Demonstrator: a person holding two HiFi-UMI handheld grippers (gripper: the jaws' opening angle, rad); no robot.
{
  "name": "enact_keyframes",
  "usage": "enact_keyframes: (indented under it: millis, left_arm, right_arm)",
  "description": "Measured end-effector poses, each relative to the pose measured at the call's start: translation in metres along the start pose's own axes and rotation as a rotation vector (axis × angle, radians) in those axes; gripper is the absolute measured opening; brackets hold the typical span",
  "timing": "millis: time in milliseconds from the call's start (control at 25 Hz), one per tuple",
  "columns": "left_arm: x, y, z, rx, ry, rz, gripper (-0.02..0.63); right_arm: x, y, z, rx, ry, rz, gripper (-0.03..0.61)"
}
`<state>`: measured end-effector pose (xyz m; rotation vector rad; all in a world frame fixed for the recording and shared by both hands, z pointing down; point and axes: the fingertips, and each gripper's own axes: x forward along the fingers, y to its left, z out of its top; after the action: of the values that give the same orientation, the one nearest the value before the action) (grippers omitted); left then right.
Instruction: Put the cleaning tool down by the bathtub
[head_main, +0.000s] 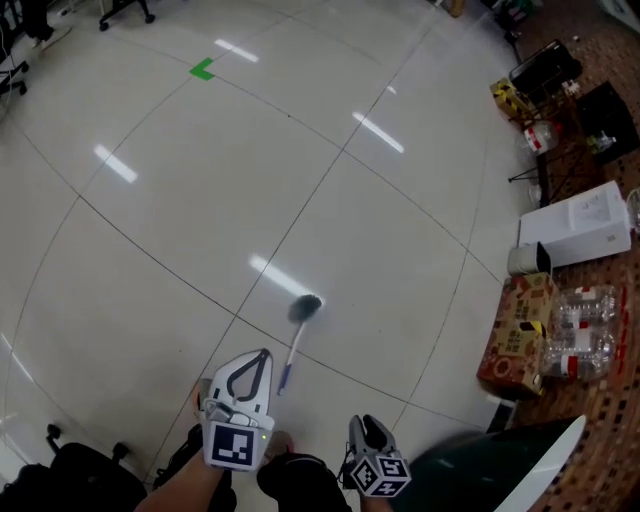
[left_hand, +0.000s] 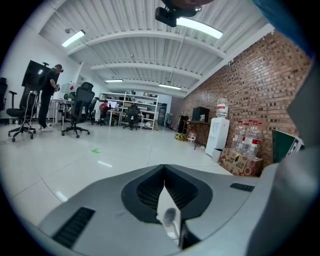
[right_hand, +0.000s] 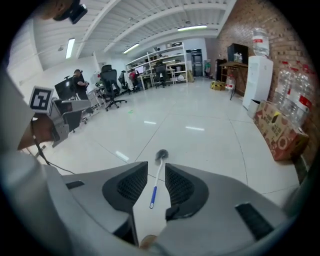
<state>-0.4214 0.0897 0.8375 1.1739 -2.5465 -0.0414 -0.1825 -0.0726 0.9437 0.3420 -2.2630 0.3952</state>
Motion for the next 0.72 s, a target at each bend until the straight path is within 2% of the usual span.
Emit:
enact_keyframes:
  millis: [200, 360, 520, 720]
  left_arm:
    - [0.014, -0.001, -0.006, 0.024, -0.014, 0.004, 0.006]
    - [0.027, 0.007, -0.012, 0.055, -0.036, 0.022, 0.006]
    - [0.037, 0.009, -0.023, 0.099, -0.046, 0.032, 0.006]
    - [0.042, 0.01, -0.052, 0.097, -0.014, 0.031, 0.006]
  right_arm:
    - [0.043, 0.009, 0.021, 0.027, -0.075, 0.026, 0.137]
    - [0.107, 0.03, 0.013, 0.075, -0.09, 0.062, 0.137]
    - [0.165, 0.038, -0.021, 0.062, -0.022, 0.083, 0.137]
    - [0.222, 0.031, -0.075, 0.026, 0.075, 0.07, 0.137]
